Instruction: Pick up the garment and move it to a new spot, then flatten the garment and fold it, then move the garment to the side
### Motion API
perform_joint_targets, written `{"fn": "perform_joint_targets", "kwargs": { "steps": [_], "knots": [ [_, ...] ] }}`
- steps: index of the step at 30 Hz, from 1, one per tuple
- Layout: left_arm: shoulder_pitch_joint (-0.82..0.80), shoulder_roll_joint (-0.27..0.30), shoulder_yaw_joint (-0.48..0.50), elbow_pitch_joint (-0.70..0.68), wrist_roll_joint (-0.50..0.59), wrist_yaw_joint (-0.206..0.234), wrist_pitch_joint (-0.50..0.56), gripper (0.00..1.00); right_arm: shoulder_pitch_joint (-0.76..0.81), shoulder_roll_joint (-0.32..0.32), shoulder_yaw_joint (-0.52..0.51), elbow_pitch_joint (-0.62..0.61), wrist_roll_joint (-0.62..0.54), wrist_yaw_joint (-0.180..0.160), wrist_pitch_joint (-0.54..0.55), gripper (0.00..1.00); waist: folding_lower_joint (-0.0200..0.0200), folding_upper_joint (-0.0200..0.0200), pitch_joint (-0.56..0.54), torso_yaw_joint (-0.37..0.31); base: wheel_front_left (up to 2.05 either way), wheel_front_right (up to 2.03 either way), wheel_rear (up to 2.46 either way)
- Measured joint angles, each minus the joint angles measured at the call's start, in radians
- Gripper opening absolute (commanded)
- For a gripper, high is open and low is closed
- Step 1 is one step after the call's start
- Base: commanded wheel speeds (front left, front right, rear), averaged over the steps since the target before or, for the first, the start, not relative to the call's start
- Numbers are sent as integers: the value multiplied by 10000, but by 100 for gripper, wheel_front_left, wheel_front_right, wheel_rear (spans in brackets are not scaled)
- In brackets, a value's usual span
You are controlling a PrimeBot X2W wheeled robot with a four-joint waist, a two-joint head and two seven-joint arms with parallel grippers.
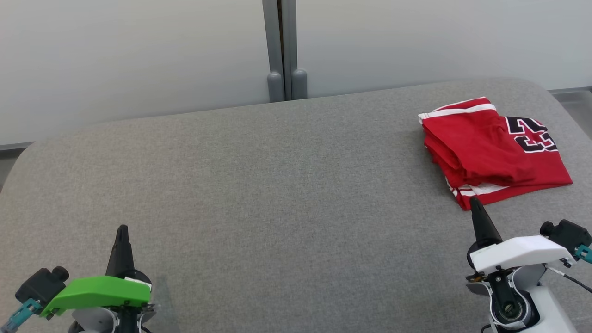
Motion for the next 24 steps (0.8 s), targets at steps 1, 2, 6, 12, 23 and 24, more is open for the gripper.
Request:
{"fn": "perform_joint_targets", "kwargs": {
  "steps": [1,2,6,12,23,24],
  "knots": [
    [0,0,10,-21,-146,0,58,0,5,10,-17,-21,113,0,38,0,0,0,5,4,0,0,0],
    [0,-2,15,-35,-232,0,63,0,9,17,-36,-40,199,0,79,0,0,0,9,7,0,0,0],
    [0,-6,44,-90,-717,0,194,0,41,46,-128,-104,635,0,201,0,0,0,29,23,0,0,0],
    [0,-10,75,-167,-1379,-2,378,0,57,98,-240,-205,1241,0,355,0,0,0,58,47,0,0,0],
    [0,-21,123,-336,-2495,-8,673,0,104,215,-441,-380,2274,-8,667,0,0,0,112,92,0,0,0],
    [0,-23,127,-353,-2615,-8,685,0,106,224,-462,-391,2372,-8,704,0,0,0,117,96,0,0,0]
  ]
}}
